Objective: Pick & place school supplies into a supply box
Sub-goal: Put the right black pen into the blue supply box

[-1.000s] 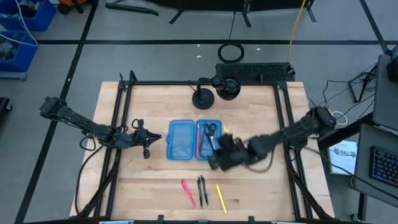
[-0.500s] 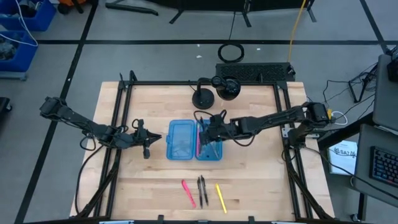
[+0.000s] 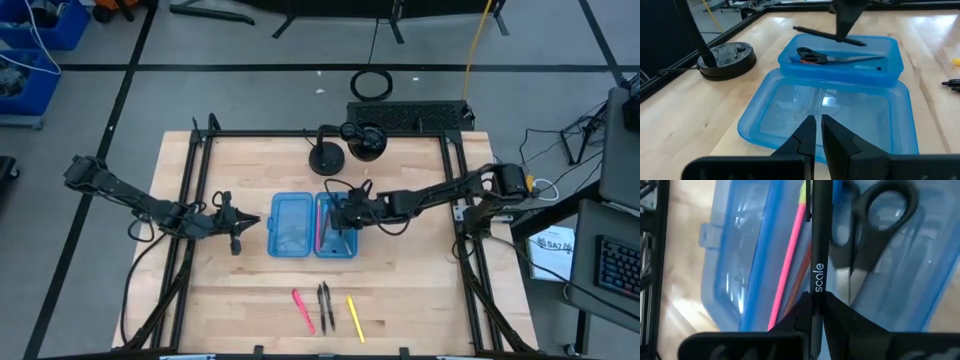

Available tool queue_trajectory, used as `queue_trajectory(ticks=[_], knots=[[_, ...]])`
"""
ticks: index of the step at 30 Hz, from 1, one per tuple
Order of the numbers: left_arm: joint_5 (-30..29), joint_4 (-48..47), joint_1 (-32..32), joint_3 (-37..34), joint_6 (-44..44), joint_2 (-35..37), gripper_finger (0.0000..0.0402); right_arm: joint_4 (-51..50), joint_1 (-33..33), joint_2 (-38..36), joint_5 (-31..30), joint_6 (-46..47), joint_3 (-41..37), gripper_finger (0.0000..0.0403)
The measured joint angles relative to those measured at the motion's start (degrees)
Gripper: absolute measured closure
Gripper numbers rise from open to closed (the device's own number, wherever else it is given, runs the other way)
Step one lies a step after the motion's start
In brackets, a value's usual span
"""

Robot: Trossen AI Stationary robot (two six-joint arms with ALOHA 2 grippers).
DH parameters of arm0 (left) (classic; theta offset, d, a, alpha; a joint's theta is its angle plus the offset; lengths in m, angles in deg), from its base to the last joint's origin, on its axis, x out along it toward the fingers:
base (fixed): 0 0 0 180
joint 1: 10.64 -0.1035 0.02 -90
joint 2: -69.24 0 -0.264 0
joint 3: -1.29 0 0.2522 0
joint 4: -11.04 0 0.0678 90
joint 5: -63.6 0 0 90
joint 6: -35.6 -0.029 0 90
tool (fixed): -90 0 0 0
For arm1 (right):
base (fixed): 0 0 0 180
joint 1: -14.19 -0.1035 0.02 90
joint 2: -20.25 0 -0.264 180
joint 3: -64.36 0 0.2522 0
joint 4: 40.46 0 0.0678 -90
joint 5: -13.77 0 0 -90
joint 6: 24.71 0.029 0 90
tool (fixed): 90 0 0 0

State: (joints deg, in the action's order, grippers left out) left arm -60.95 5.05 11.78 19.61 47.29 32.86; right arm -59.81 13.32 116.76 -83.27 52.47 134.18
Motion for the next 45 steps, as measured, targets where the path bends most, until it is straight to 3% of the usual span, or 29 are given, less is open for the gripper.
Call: queue_trajectory(ticks=[14,26,34,45], knots=[[1.57,4.41,0.00,0.00,-1.02,0.02,0.0366,-0.65,-0.09,0.24,1.10,0.16,-0.04,0.0386],[4.60,4.36,0.00,0.00,-0.76,0.02,0.0366,5.53,0.85,8.53,5.59,2.53,0.23,0.0385],[6.21,3.98,0.02,0.00,-0.56,0.01,0.0366,5.32,1.93,8.88,5.85,-0.03,0.18,0.0341],[6.62,3.98,0.02,0.00,-0.38,0.00,0.0366,7.73,1.82,8.12,5.90,-3.80,0.01,0.0331]])
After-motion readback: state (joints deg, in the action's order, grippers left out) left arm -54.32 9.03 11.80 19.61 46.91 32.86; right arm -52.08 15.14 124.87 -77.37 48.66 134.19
